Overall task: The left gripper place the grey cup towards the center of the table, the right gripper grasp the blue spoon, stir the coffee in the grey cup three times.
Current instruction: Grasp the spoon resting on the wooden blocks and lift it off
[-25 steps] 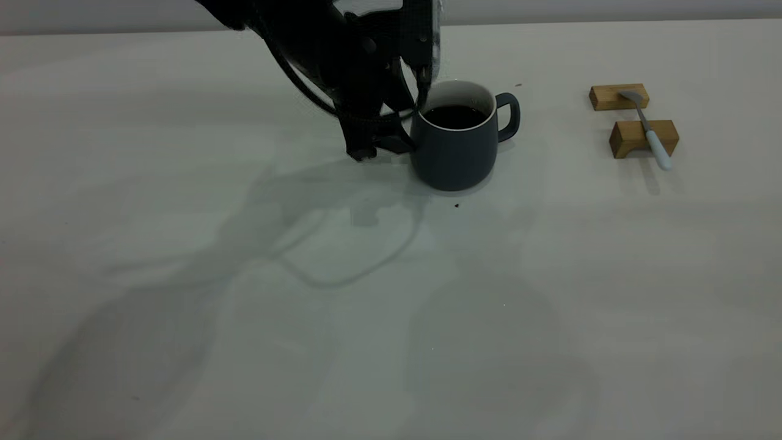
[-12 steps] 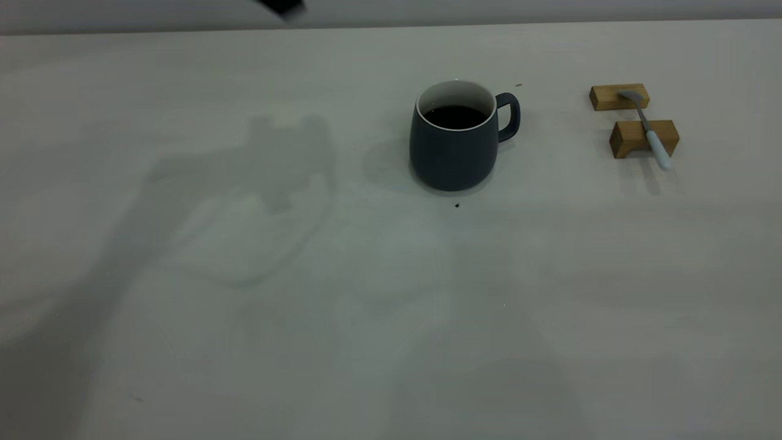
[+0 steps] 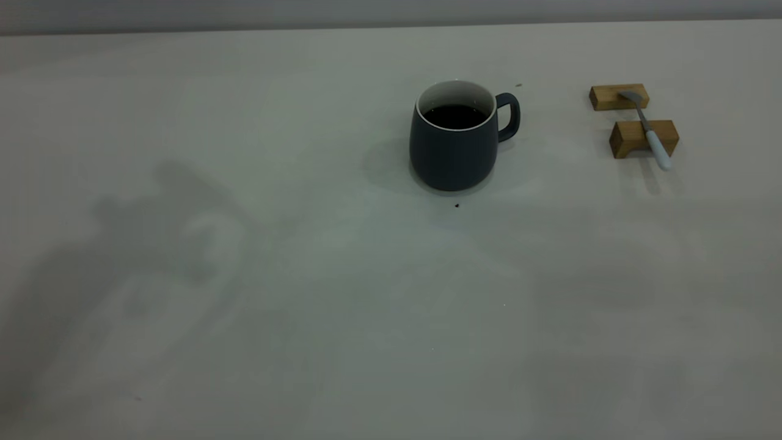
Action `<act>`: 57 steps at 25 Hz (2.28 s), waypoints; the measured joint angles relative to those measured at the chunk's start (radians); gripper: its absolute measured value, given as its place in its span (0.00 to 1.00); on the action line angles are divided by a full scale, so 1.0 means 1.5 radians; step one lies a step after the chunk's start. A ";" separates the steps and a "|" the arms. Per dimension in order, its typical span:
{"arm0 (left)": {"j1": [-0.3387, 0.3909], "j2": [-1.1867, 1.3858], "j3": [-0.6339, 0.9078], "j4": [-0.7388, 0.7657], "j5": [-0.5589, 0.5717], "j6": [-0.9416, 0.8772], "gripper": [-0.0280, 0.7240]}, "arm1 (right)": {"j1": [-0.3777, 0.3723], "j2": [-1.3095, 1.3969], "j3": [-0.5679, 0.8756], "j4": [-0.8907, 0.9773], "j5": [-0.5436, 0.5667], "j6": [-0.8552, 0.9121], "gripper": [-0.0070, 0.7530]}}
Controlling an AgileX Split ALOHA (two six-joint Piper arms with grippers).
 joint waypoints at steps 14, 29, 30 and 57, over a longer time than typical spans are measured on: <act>0.000 -0.311 0.511 0.004 -0.002 -0.148 0.82 | 0.000 0.000 0.000 0.000 0.000 0.000 0.32; 0.000 -0.675 0.730 0.053 -0.045 -0.214 0.82 | 0.000 0.000 0.000 0.000 0.000 0.000 0.32; 0.000 -0.703 0.730 0.053 -0.045 -0.214 0.82 | 0.000 0.000 0.000 0.000 0.000 0.000 0.32; 0.198 -1.039 0.730 0.044 -0.026 -0.214 0.82 | 0.000 0.000 0.000 0.000 0.000 0.000 0.32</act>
